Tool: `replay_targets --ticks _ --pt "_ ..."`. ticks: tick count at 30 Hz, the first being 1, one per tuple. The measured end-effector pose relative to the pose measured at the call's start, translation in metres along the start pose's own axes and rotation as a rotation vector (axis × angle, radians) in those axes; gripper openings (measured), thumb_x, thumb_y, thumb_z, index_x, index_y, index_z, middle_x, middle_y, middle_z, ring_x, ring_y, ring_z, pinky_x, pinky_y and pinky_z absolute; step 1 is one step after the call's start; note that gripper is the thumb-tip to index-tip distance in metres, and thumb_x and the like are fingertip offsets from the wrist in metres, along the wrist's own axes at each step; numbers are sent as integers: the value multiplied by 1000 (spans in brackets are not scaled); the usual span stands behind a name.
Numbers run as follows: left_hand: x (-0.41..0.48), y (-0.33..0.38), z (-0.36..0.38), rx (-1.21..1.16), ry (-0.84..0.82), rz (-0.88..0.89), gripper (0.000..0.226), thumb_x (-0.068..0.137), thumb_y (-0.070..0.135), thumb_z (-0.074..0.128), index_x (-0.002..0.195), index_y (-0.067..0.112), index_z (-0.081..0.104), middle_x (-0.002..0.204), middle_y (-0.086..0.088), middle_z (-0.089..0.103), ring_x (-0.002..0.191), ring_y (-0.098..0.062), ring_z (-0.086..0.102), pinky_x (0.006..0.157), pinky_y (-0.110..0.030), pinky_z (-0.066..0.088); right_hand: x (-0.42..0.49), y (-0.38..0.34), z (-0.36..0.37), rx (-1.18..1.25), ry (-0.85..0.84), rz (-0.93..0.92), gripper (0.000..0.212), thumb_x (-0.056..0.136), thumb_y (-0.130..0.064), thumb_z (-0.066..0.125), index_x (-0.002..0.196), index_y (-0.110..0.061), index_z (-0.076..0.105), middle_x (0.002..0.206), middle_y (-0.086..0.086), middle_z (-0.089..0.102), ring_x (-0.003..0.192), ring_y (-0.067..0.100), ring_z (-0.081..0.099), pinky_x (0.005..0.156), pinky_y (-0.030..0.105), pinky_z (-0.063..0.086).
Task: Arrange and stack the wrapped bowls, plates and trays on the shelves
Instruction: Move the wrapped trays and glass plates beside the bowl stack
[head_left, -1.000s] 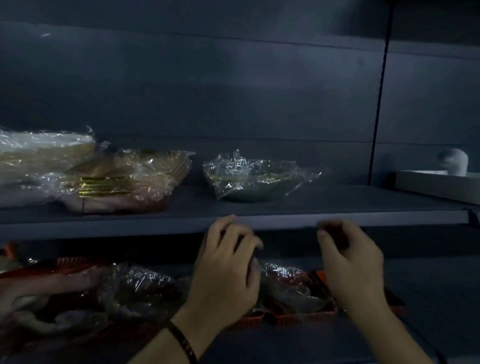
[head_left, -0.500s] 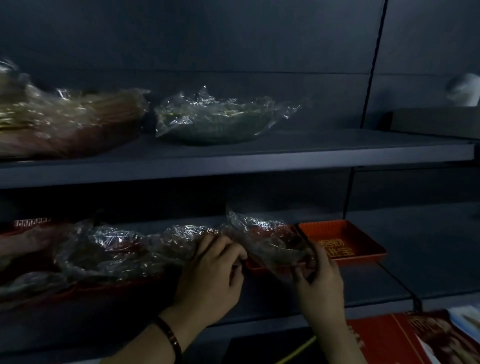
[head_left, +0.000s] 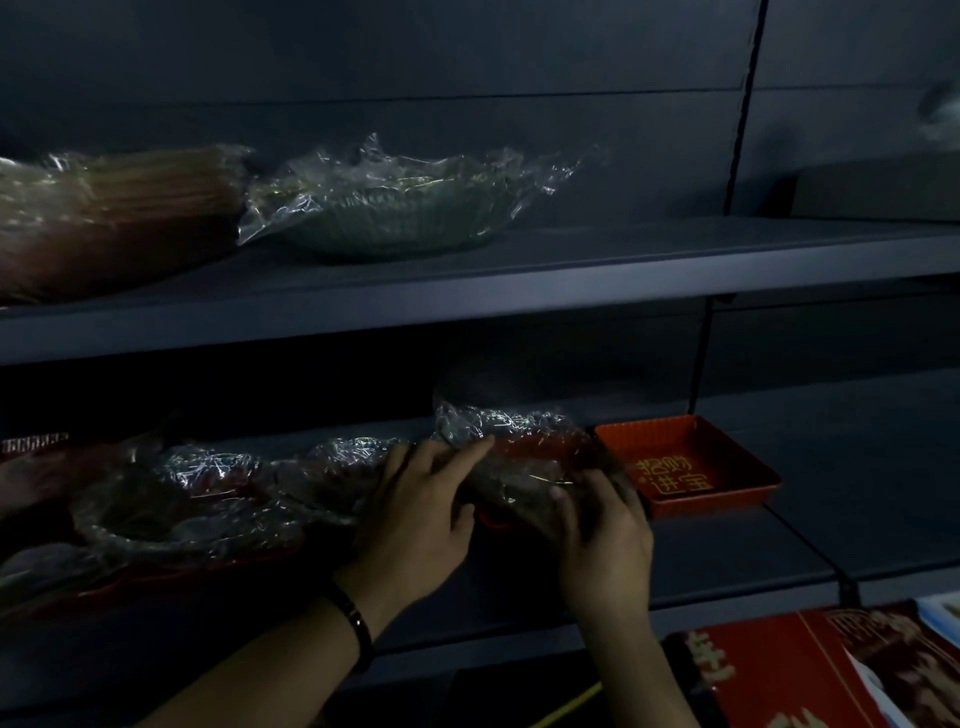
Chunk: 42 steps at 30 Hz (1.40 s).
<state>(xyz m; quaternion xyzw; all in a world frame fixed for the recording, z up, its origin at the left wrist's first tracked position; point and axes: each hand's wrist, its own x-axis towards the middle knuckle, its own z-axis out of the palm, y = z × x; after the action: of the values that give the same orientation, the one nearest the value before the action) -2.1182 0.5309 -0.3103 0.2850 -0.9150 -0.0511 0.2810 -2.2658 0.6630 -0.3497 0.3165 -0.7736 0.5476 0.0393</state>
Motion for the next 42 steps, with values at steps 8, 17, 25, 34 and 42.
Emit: replay_targets --ticks 8,17,25,34,42 --pt "0 -9 -28 -3 96 -38 69 97 44 71 156 51 37 145 3 42 137 -23 37 108 -42 49 -15 -11 -13 163 65 -155 19 101 -36 65 119 -38 68 127 -10 57 115 8 60 94 36 58" --pt "-43 -24 -69 -28 42 -10 21 93 53 71 111 48 61 118 18 48 121 -10 32 92 -29 32 -54 -26 -34 141 -47 -207 20 98 -42 63 109 -57 58 123 -21 55 113 -2 57 93 22 50" --pt "-88 -11 -112 -11 35 -93 21 95 58 66 110 46 57 116 13 42 123 -14 31 92 -33 46 -99 -80 -78 236 -374 -143 67 84 -81 61 146 -74 34 148 -26 25 129 -5 47 107 21 40" --pt "-128 7 -149 72 204 -86 29 87 55 77 110 47 61 111 6 52 114 -24 43 91 -40 48 -153 -138 -105 115 62 -522 56 80 -49 74 134 -36 68 134 -4 49 128 9 52 105 14 39" --pt "-155 36 -189 137 307 -8 29 85 58 77 106 47 61 109 5 42 112 -22 39 91 -37 48 -160 -162 -104 -503 82 -684 48 72 -14 89 114 -32 74 106 -7 68 99 25 62 83 48 53"
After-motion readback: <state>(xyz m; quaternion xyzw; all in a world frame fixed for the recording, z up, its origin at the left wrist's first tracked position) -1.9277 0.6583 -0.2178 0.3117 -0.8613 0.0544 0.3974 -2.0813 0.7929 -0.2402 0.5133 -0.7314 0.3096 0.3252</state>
